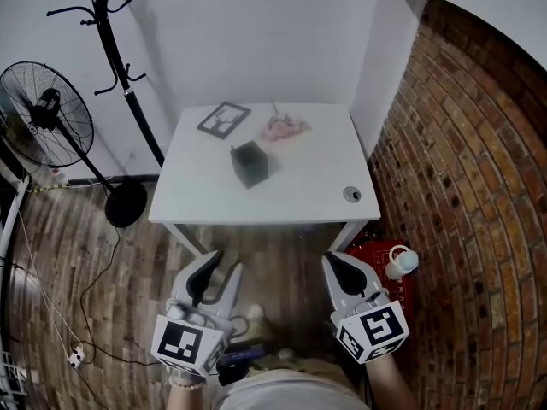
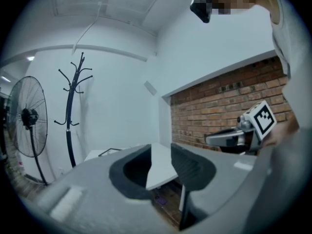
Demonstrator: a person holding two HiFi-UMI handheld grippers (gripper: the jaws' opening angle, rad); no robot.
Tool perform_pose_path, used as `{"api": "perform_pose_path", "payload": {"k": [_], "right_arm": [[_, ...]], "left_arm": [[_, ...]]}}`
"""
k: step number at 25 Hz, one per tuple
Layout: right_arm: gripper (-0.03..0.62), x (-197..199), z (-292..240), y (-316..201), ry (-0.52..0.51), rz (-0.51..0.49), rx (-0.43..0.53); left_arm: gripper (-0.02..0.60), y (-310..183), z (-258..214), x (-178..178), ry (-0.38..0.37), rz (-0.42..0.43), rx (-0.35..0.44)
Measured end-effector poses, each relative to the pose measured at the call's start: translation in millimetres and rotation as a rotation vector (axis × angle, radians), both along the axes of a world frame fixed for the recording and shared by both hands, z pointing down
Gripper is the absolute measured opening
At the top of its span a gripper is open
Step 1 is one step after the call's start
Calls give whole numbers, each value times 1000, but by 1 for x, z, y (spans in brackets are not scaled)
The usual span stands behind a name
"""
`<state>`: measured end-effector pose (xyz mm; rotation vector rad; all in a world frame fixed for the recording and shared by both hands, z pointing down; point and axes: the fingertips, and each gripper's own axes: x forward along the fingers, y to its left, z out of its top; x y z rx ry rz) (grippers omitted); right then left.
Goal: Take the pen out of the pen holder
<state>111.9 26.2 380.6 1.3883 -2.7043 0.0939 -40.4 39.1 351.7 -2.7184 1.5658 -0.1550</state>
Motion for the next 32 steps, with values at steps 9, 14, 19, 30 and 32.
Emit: {"api": "perform_pose_path", "payload": {"k": [9,14,19,30,32], "right_arm": [[2,-18,-5,-51,8,-2,-2],[2,-30,-8,-77,14,3,-6],[2,-39,-8,-102,20,20,-19],[2,-72,-13,-149,37,48,-18],[2,-77,-13,-153,37,52,-20]], "left_arm": [[115,-52,-1,-15,6,10,-3],[115,-80,0,-26,3,19,-29],[115,-111,-2,-33,10,42,-20],[115,-162,0,-59,-36,86,-79],[115,-167,0,-63,-17,92,-68]]}}
